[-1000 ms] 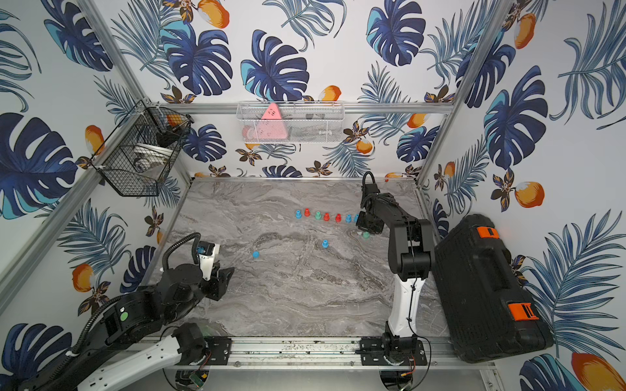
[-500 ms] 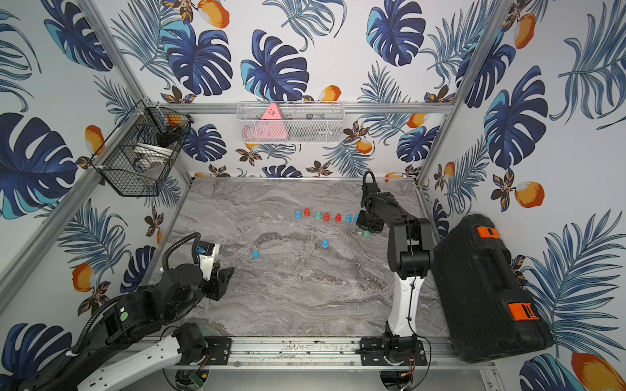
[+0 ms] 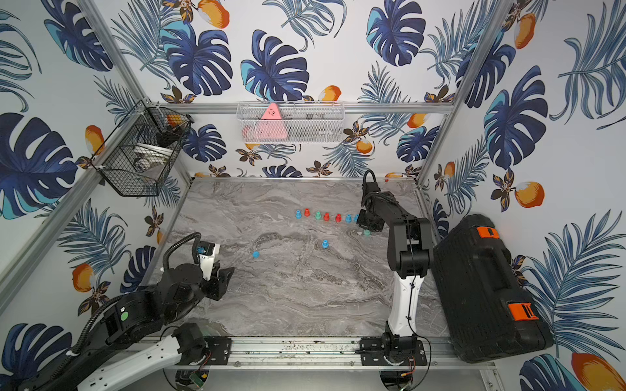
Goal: Close the stamp cap
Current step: Place the stamp at the center of the board.
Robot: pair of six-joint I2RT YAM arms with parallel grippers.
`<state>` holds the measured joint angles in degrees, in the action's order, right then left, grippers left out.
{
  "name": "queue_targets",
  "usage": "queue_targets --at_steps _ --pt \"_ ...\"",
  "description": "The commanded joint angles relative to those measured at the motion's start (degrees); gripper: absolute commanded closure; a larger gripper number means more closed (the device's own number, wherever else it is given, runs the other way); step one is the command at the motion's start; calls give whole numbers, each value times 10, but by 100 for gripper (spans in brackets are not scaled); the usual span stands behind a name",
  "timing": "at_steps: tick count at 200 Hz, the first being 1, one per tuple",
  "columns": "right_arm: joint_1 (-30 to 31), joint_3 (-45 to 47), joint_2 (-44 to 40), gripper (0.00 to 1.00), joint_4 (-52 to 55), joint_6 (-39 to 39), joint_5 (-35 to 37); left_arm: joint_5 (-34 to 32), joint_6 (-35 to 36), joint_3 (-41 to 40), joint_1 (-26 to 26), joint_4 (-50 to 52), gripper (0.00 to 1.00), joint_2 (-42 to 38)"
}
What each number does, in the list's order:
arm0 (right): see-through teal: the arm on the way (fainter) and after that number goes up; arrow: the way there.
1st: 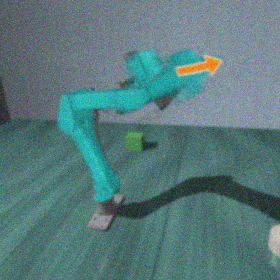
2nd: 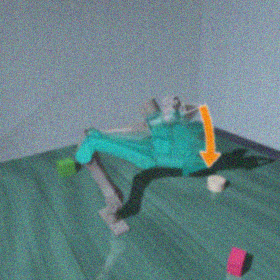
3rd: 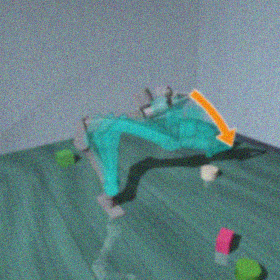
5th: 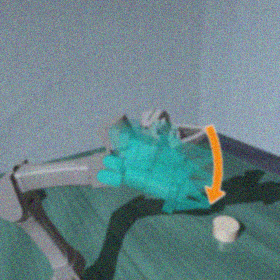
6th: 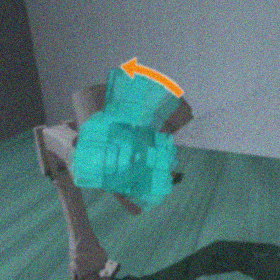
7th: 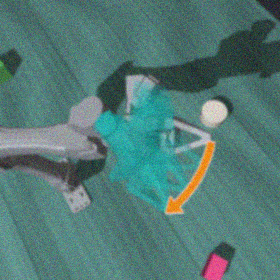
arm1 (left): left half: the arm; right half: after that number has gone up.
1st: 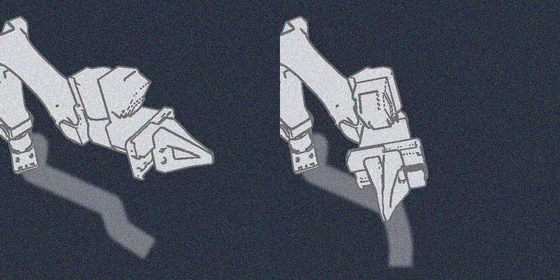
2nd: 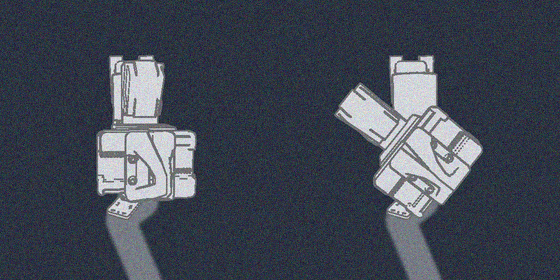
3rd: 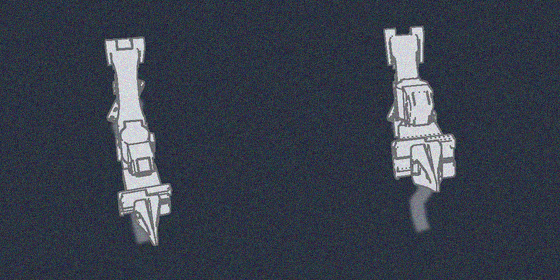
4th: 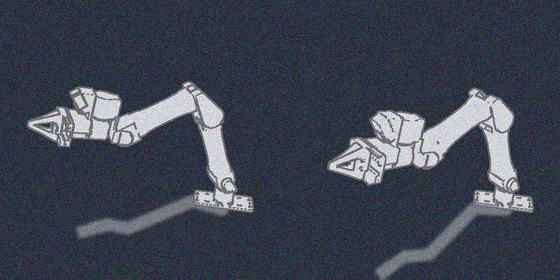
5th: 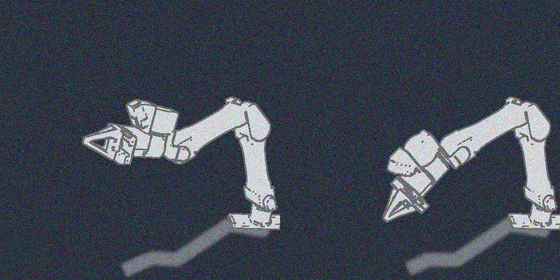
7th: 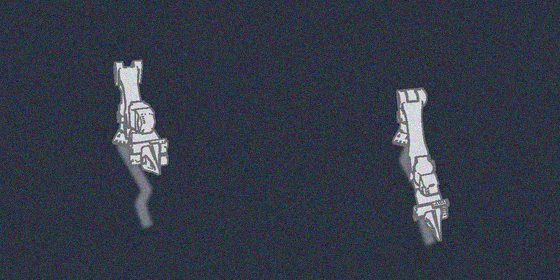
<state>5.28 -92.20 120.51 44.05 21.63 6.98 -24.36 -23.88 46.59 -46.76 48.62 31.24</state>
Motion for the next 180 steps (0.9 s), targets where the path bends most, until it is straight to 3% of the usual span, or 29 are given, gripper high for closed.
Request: queue_targets --at_steps 1,180 --pt "-1 -6 5 83 0 3 4 -9 7 1 0 -7 47 -1" --pt "-1 -51 30 83 10 3 15 -10 9 1 0 -6 47 -6"
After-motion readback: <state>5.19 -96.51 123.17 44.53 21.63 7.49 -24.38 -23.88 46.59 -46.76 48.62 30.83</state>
